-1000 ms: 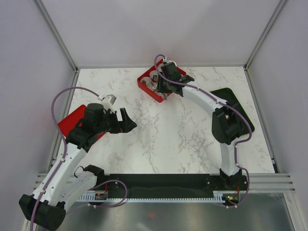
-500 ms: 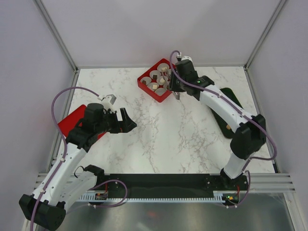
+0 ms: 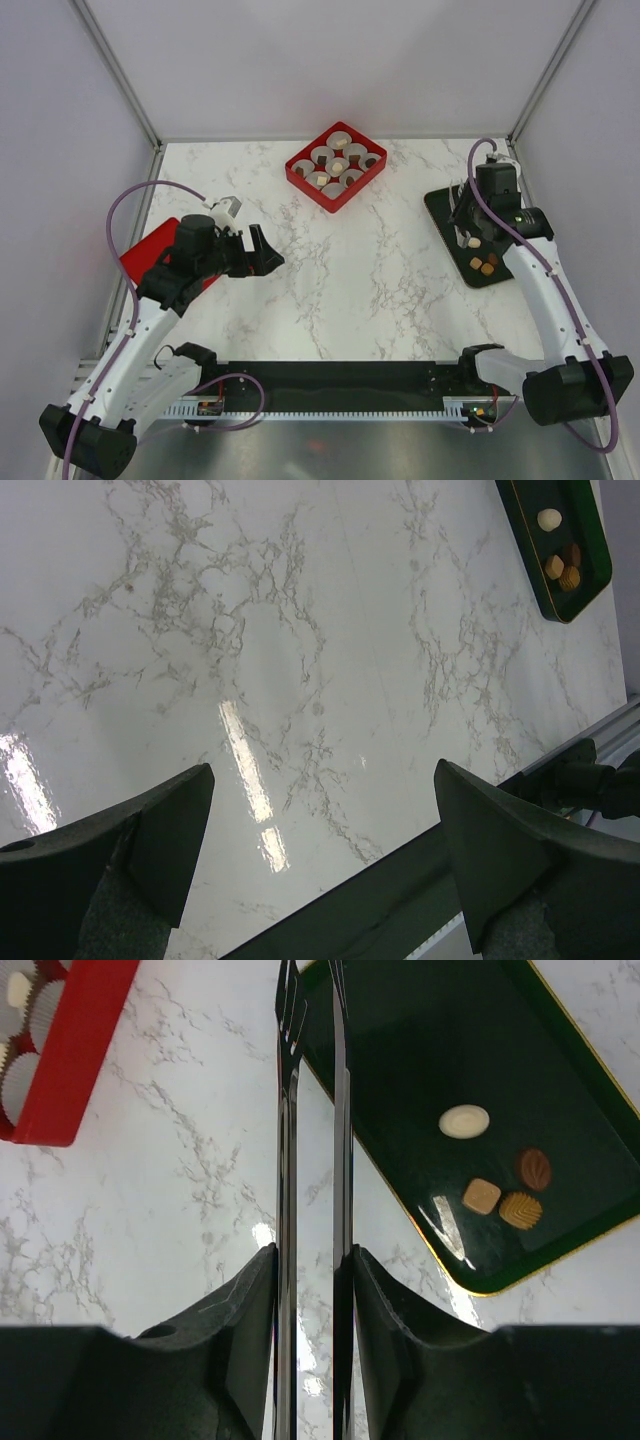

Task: Pack the chocolate

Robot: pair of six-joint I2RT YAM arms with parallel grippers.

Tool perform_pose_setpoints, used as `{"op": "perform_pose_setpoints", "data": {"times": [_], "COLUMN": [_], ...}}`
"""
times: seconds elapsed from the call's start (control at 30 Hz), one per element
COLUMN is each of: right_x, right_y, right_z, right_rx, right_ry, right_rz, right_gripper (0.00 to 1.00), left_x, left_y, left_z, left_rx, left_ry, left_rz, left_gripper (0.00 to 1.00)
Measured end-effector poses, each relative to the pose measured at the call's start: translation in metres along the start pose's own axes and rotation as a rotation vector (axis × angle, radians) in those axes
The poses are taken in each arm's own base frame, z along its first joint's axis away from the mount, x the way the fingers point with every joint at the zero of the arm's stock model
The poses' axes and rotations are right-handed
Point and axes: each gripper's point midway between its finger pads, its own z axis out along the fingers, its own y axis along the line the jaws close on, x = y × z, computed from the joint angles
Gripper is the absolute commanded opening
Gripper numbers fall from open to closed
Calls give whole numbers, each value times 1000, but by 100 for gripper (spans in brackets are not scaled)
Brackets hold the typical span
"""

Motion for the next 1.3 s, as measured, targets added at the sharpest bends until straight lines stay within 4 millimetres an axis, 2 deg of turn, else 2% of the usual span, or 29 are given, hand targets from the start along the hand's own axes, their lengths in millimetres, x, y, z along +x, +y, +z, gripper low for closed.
{"op": "perform_pose_setpoints", "data": {"times": [0.27,0.47,0.67,0.97,1.3], "right_x": [51,75,80,80,108], "right_y": [-43,-69,-78,-104,-112], "right_z": [0,-1,-11,-29,-37], "right_rx": [105,175,200,282,302], "right_ry": [129,191,191,152,218], "right_rz": [26,85,106,173,214], "right_gripper": [42,42,42,43,43], "left_x": [-1,-2,-2,-2,-4], "left_y": [-1,-2,-2,-3,-5], "left_z": [-2,-3,-4,-4,-8], "left_rx": [4,7,8,12,19], "left_ry": [-8,-13,-15,-17,-31], "left_rz": [3,4,5,6,11], "left_gripper": [100,100,100,100,100]}}
